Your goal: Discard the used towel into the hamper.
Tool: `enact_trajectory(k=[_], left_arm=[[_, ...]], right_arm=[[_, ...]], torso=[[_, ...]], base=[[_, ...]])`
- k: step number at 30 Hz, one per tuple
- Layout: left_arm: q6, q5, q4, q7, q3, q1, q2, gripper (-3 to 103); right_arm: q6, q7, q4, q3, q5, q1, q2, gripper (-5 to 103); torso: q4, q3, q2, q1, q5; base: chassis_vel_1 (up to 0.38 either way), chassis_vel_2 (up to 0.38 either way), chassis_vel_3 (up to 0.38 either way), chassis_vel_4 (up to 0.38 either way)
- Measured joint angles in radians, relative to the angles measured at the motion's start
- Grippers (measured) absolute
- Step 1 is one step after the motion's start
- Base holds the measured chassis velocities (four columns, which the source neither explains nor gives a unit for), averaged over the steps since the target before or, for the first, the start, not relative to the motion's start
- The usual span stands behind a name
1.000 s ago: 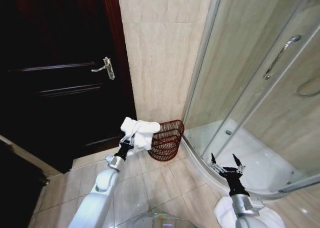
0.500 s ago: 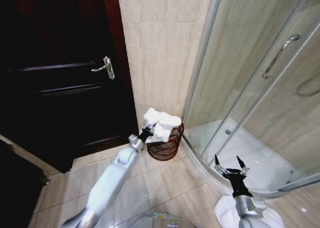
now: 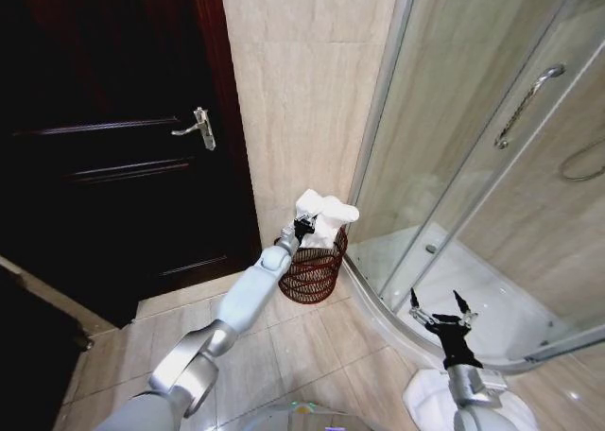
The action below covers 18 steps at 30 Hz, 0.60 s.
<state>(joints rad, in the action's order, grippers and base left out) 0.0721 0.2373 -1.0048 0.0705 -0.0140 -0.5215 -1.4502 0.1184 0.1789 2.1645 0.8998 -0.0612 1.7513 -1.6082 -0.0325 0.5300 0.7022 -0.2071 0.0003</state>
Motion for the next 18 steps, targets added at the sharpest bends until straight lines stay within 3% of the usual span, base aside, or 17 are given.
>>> enact_trajectory(k=[3, 10, 13, 17, 18], left_arm=[[-0.041, -0.043, 0.049, -0.027, 0.005, -0.002, -0.005, 9], [-0.135, -0.083, 0.067, -0.006, 0.001, -0.027, -0.021, 6], [-0.147, -0.096, 0.073, -0.005, 0.002, -0.036, -0.036, 15], [-0.185, -0.097, 0.024, -0.014, 0.003, -0.053, -0.035, 37], [-0.185, -0.097, 0.024, -0.014, 0.003, -0.053, -0.035, 37]], right_arm=[[0.004, 0.000, 0.004, -0.001, -0.011, 0.011, 0.000, 100], [0.029, 0.001, 0.009, 0.003, -0.034, 0.032, 0.000, 100], [0.038, 0.001, 0.015, 0.006, -0.041, 0.039, 0.000, 100], [0.055, 0.001, 0.019, 0.006, -0.047, 0.051, 0.000, 100], [0.055, 0.001, 0.019, 0.006, -0.047, 0.051, 0.000, 100]], torso=[[0.0000, 0.000, 0.000, 0.000, -0.0003], [0.0000, 0.000, 0.000, 0.000, -0.0003], [0.0001, 0.000, 0.000, 0.000, -0.0004], [0.0002, 0.000, 0.000, 0.000, -0.0004], [0.0002, 0.000, 0.000, 0.000, -0.0004]], base=[[0.000, 0.000, 0.000, 0.000], [0.000, 0.000, 0.000, 0.000], [0.000, 0.000, 0.000, 0.000], [0.000, 0.000, 0.000, 0.000], [0.000, 0.000, 0.000, 0.000]])
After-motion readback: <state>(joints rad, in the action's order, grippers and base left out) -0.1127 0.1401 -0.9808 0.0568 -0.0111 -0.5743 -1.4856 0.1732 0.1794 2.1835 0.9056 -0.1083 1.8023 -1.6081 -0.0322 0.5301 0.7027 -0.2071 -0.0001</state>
